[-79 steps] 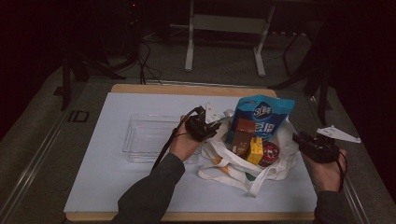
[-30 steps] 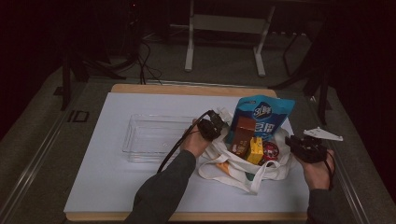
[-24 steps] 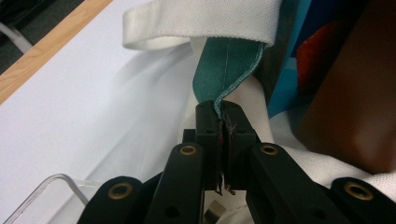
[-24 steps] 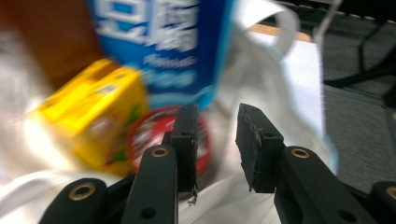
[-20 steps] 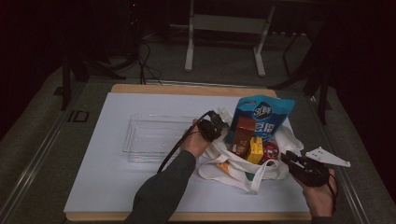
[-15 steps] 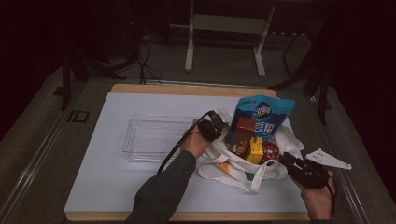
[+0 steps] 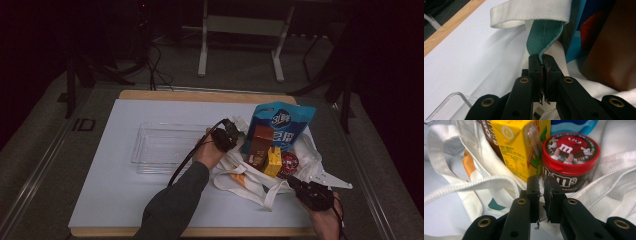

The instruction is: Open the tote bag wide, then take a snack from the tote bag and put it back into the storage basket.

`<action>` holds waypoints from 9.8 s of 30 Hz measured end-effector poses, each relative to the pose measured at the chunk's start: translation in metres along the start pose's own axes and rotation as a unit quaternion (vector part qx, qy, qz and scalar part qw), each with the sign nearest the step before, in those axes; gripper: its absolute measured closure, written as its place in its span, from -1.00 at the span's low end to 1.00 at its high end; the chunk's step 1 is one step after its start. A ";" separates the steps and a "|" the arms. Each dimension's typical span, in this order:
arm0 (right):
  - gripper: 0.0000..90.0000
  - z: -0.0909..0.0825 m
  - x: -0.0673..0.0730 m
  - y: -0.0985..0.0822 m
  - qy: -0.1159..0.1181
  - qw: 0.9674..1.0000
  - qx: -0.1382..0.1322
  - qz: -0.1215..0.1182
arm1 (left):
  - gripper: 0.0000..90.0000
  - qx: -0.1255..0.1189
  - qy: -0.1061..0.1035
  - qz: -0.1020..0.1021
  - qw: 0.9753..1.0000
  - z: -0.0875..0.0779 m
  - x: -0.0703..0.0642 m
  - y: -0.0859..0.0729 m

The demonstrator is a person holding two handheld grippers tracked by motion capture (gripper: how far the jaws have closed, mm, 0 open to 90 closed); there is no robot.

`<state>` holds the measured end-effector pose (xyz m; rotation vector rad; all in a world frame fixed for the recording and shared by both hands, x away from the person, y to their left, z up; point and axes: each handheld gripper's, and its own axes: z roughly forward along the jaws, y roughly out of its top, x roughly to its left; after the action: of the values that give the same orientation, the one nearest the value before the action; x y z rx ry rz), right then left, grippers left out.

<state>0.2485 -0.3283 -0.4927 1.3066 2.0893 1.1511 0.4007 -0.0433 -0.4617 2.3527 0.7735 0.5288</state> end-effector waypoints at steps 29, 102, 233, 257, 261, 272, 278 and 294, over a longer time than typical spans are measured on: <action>0.56 -0.030 0.002 -0.007 0.049 0.996 -0.079 -0.010 | 0.88 -0.010 -0.012 -0.004 1.000 -0.004 0.003 -0.003; 0.96 0.007 0.007 -0.029 0.027 0.999 -0.023 -0.032 | 0.81 -0.082 -0.106 0.069 0.988 -0.040 -0.033 -0.009; 0.92 0.007 0.004 -0.032 0.040 0.998 -0.025 -0.029 | -0.06 -0.241 -0.253 0.035 0.936 -0.028 -0.023 0.041; 0.92 0.008 0.004 -0.033 0.043 0.998 -0.024 -0.027 | -0.05 -0.306 -0.230 0.026 0.923 -0.093 0.004 0.051; 0.92 0.008 0.004 -0.033 0.043 0.998 -0.024 -0.027 | -0.05 -0.304 -0.231 0.029 0.924 -0.101 0.005 0.051; 0.92 0.008 0.004 -0.033 0.043 0.998 -0.024 -0.027 | -0.05 -0.315 -0.228 0.037 0.921 -0.129 0.012 0.048; 0.92 0.008 0.004 -0.034 0.044 0.998 -0.025 -0.024 | -0.05 -0.314 -0.227 0.040 0.921 -0.141 0.021 0.044; 0.92 0.008 0.002 -0.036 0.046 0.998 -0.028 -0.018 | -0.05 -0.294 -0.210 0.072 0.930 -0.169 0.033 0.030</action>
<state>0.2343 -0.3303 -0.5264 1.2061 2.1216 1.2670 0.3481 0.0283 -0.3117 1.8621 0.1999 0.2469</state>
